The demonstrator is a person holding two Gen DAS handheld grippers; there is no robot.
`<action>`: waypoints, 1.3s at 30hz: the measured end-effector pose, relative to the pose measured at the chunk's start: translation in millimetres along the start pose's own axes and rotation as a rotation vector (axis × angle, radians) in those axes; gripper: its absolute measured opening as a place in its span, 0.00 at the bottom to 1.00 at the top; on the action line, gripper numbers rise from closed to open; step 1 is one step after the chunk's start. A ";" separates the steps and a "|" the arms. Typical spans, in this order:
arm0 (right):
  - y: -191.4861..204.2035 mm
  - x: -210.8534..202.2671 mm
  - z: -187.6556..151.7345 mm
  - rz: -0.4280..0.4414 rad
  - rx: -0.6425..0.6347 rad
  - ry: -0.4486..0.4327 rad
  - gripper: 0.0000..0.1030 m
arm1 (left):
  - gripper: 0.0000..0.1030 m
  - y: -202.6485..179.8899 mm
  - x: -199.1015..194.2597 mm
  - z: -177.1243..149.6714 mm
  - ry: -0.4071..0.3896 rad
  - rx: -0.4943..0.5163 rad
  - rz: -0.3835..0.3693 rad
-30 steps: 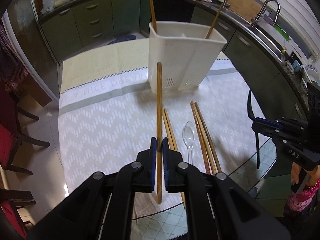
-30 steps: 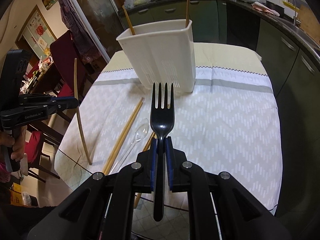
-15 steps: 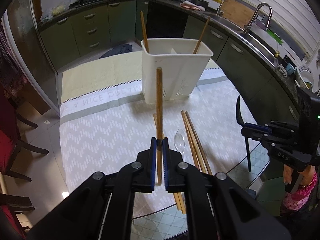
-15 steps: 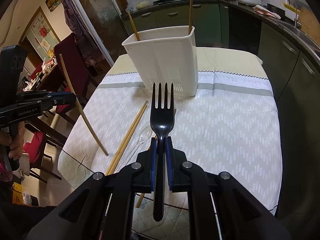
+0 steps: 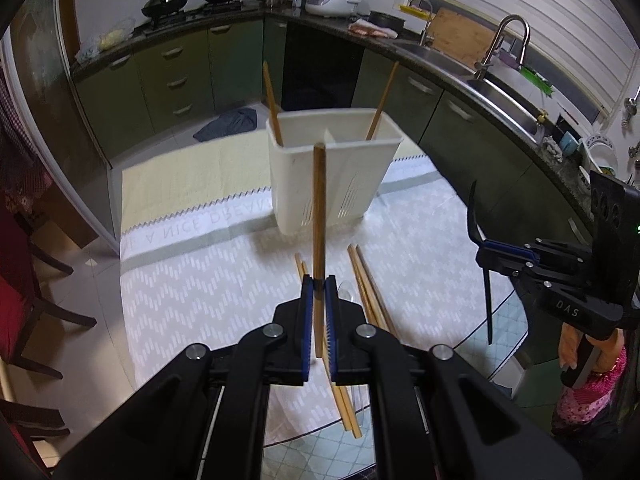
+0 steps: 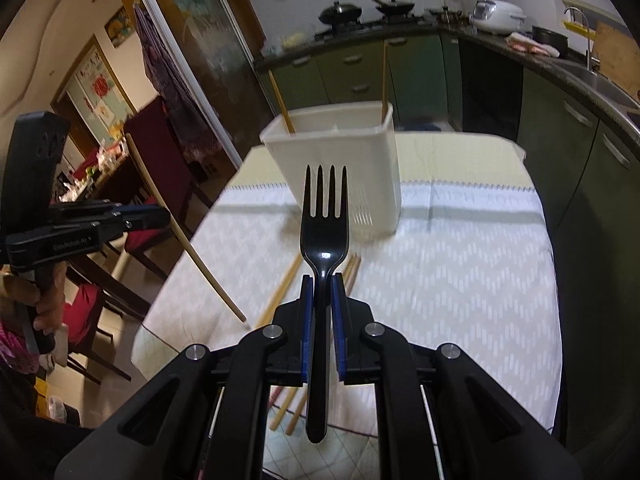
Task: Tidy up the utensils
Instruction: 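Drop the chopstick into the caddy with the left gripper while the right carries the fork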
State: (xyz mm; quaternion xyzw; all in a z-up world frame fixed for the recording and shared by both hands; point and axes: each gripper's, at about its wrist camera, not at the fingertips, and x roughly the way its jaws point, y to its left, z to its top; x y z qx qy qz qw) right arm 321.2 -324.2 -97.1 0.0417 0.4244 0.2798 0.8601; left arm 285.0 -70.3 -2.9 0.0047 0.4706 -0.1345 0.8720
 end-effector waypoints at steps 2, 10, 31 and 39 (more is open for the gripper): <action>0.7 -5.8 6.4 0.006 0.001 -0.038 0.10 | 0.06 -3.3 -6.8 7.6 -0.017 0.007 -0.006; 0.5 -18.2 23.8 0.022 0.013 -0.121 0.10 | 0.06 -12.8 -46.4 71.8 -0.149 0.012 -0.020; -19.2 -28.0 27.8 0.038 0.046 -0.183 0.10 | 0.06 -18.9 14.6 152.2 -0.199 0.041 0.124; -2.7 -16.0 60.5 0.039 0.031 -0.266 0.10 | 0.33 2.2 62.9 123.3 -0.106 0.022 0.131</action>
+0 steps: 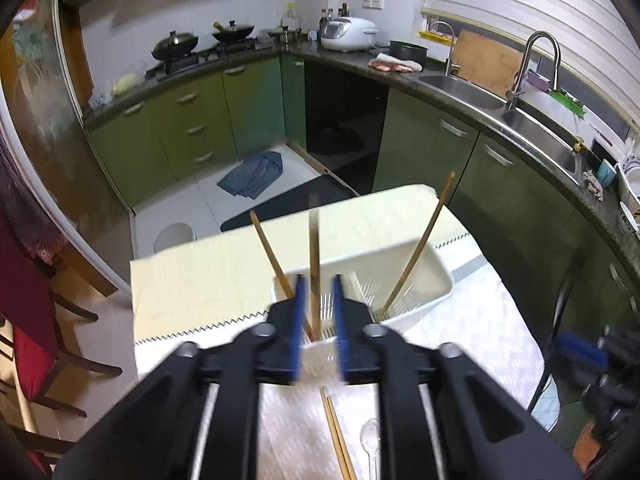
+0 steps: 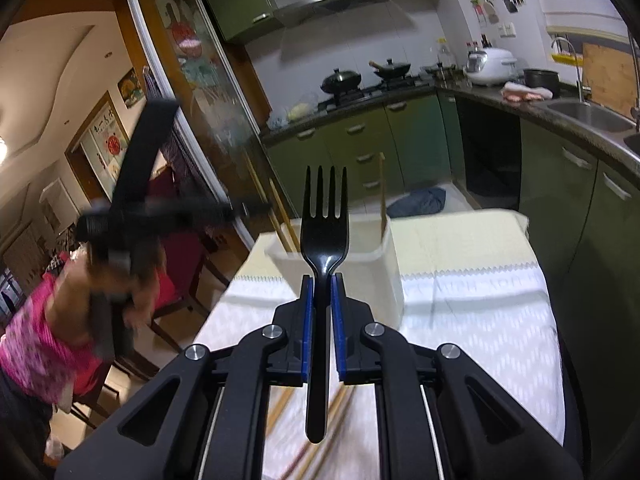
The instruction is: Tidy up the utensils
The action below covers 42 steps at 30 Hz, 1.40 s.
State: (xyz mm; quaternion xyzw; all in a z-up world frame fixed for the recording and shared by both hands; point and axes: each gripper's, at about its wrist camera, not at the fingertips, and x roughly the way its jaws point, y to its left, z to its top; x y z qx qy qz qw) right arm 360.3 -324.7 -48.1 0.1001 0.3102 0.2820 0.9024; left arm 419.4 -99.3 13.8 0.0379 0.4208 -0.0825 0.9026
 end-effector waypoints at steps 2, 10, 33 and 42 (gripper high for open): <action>7.0 6.8 13.0 -0.005 -0.009 -0.042 0.10 | 0.50 3.6 -1.4 -6.0 -0.022 -0.010 0.005; 12.9 40.5 63.6 -0.065 -0.009 -0.258 0.10 | 0.58 14.6 -44.1 -39.5 -0.099 -0.023 0.025; -4.8 88.7 4.1 -0.250 -0.120 -0.266 0.20 | 0.61 34.7 -23.9 -119.4 0.093 -0.029 0.018; -2.0 23.4 -59.7 -0.256 -0.134 -0.052 0.35 | 0.66 21.0 39.6 -156.3 0.369 -0.088 0.001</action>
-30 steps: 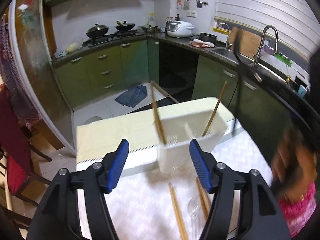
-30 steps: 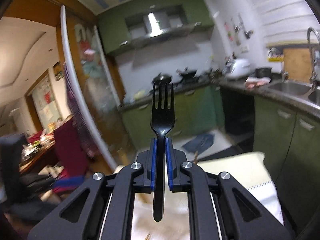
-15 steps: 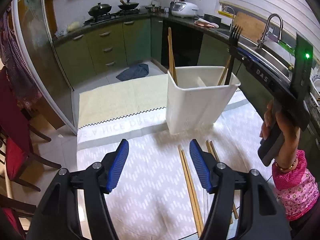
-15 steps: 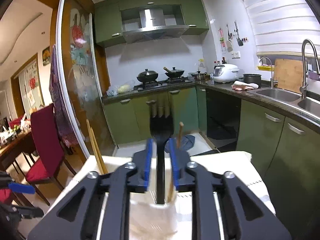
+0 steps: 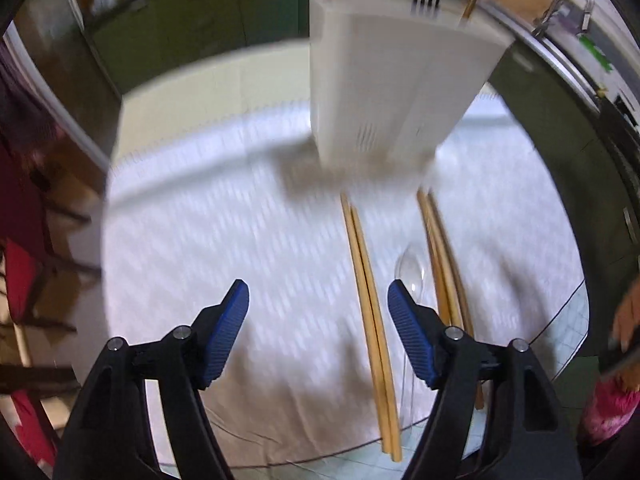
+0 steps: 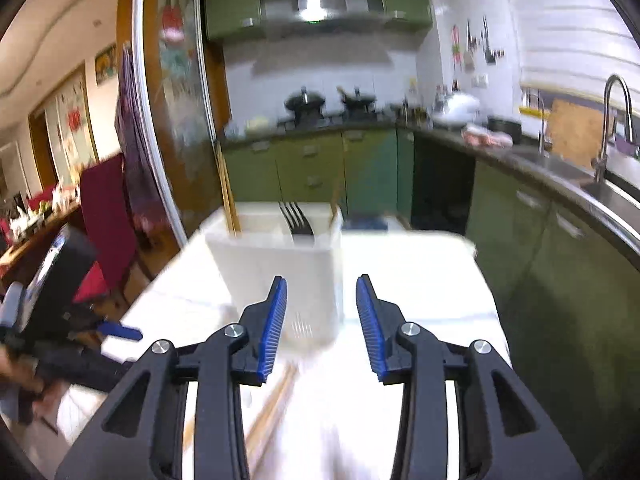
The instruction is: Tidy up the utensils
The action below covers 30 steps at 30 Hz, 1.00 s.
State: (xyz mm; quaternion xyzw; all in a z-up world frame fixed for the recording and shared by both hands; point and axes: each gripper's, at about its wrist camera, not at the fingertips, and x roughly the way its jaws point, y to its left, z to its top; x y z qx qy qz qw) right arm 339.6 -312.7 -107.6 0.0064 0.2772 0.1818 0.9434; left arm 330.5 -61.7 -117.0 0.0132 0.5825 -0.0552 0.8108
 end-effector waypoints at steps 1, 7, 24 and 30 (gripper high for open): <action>-5.5 -2.9 -8.7 -0.002 0.009 0.034 0.35 | 0.66 -1.4 9.4 -3.1 0.027 -0.012 0.000; -28.5 -10.2 -49.4 -0.001 0.050 0.137 0.35 | 0.65 -6.6 45.7 -2.1 0.132 -0.053 0.017; -28.3 -2.0 -42.5 0.065 0.071 0.175 0.35 | 0.53 -16.9 60.0 3.1 0.159 -0.053 0.037; -26.0 0.1 -39.8 0.070 0.073 0.181 0.36 | 0.53 -12.3 69.2 3.4 0.189 -0.048 0.025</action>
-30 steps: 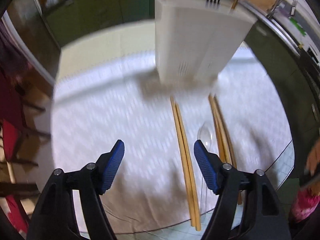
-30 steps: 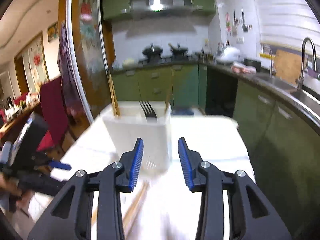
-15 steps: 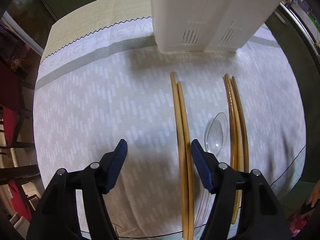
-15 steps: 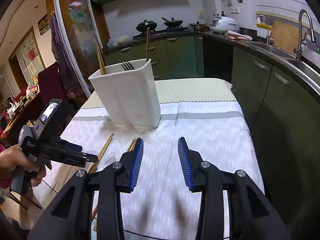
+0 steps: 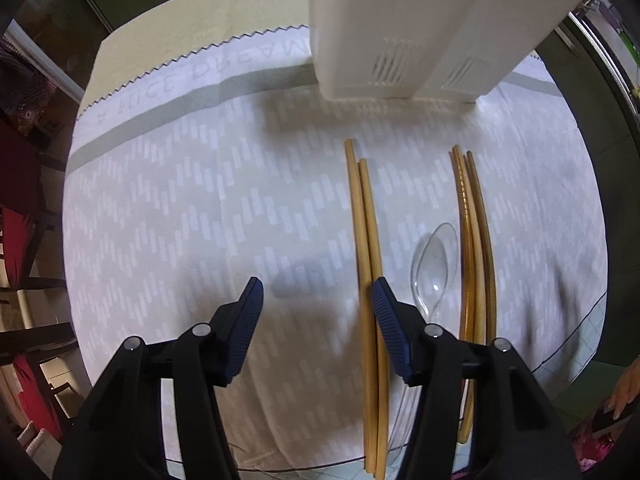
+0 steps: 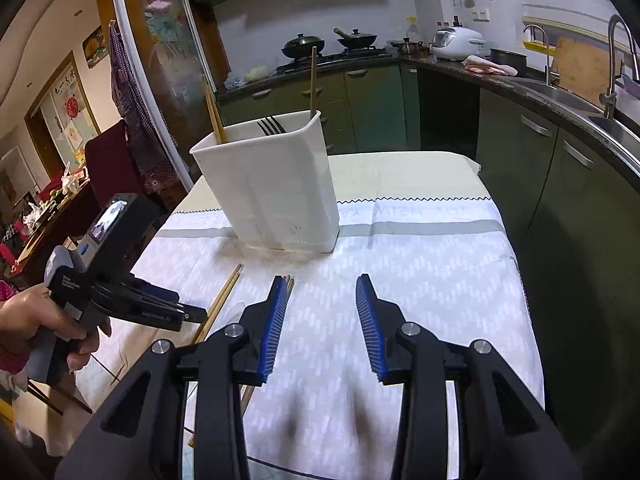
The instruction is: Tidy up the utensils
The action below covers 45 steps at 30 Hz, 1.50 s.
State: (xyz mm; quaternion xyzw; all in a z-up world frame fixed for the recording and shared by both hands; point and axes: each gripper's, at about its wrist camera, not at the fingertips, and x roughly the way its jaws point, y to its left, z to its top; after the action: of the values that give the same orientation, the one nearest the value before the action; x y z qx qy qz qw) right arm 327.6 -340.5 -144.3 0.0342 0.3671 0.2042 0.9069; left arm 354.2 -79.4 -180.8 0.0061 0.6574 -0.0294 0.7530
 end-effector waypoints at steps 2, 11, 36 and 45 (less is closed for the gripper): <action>-0.1 -0.5 0.1 -0.002 -0.001 0.002 0.36 | 0.54 -2.3 1.9 -0.1 -0.002 0.012 0.013; 4.3 6.4 -0.8 -0.013 -0.022 0.041 0.40 | 0.49 -8.6 3.3 -0.8 0.019 0.017 0.057; 55.5 148.6 -4.9 -0.059 -0.094 0.593 0.26 | 0.31 10.3 7.6 -12.3 -0.008 0.043 0.021; 66.1 166.8 1.1 -0.152 -0.134 0.652 0.23 | 0.32 10.9 -1.3 -24.4 -0.028 0.075 0.010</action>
State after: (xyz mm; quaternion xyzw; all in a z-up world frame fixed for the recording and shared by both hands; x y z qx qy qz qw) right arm 413.4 -214.0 -238.2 -0.1202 0.6250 0.1597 0.7546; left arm 330.5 -67.3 -183.2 0.0371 0.6451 -0.0506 0.7615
